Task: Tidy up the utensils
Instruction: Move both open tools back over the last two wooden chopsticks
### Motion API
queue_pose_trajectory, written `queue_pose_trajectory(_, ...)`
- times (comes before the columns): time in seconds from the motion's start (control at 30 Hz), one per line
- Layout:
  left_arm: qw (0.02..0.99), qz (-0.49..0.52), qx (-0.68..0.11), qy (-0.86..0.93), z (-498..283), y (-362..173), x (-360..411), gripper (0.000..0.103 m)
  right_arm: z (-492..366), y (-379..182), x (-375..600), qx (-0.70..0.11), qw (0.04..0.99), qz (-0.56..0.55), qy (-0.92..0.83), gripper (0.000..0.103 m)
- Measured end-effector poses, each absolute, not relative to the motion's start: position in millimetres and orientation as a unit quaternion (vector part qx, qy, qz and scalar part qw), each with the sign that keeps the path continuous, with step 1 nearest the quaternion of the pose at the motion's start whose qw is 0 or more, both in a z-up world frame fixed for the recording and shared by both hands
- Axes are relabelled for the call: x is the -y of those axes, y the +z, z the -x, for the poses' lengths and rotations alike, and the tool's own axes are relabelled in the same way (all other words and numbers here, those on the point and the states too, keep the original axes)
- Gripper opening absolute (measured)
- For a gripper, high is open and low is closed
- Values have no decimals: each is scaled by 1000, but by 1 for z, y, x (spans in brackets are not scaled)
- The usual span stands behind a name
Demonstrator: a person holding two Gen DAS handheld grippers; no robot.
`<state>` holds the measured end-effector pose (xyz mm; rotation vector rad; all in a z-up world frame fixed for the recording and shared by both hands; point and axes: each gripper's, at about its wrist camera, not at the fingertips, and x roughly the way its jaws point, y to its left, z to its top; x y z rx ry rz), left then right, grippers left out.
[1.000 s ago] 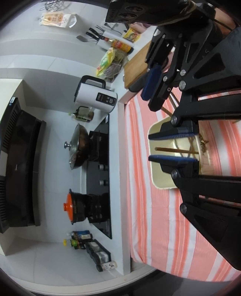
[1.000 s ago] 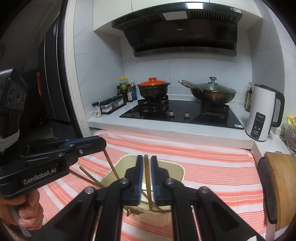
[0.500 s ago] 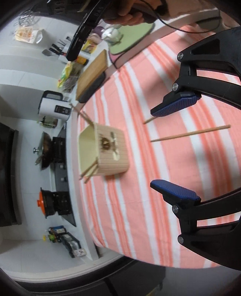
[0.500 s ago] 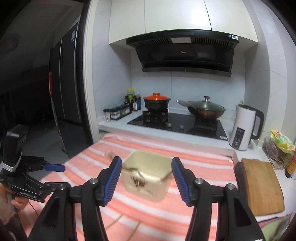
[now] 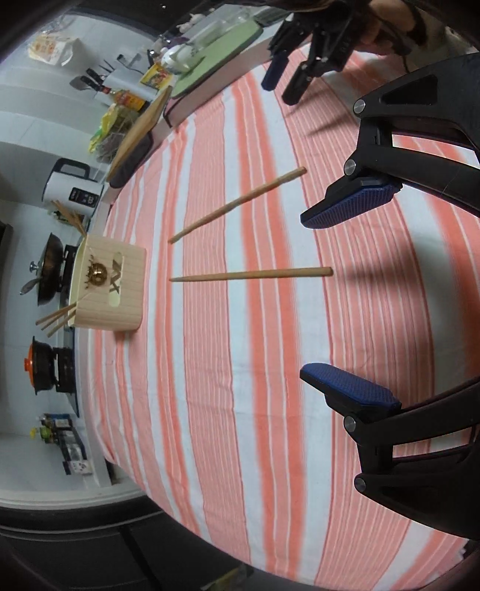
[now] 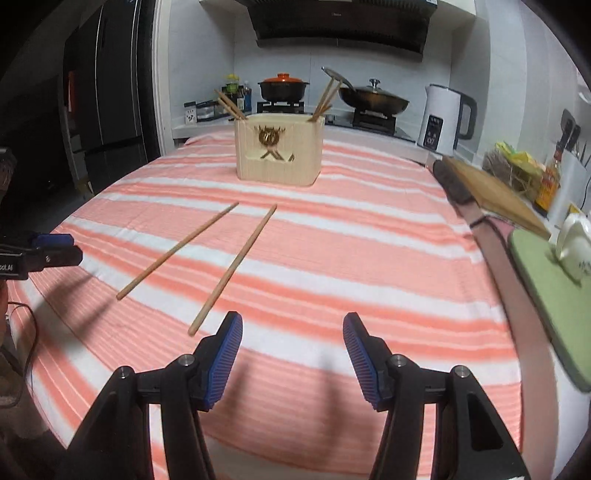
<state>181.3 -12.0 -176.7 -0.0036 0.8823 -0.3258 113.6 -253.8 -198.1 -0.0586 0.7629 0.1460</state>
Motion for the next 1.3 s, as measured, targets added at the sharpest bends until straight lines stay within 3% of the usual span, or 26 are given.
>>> queue_pose_trajectory(0.67, 904, -39, -414, -103, -181, -176, 9, 77, -104, -212, 213, -382, 916, 34, 116, 58)
queue_pose_trajectory(0.97, 882, 18, -440, -165, -181, -196, 1, 77, -106, -217, 209, -392, 911, 34, 122, 58)
queue_pose_trajectory(1.3, 879, -41, -447, -162, -194, -213, 34, 75, -147, -225, 185, -435, 889, 34, 143, 58)
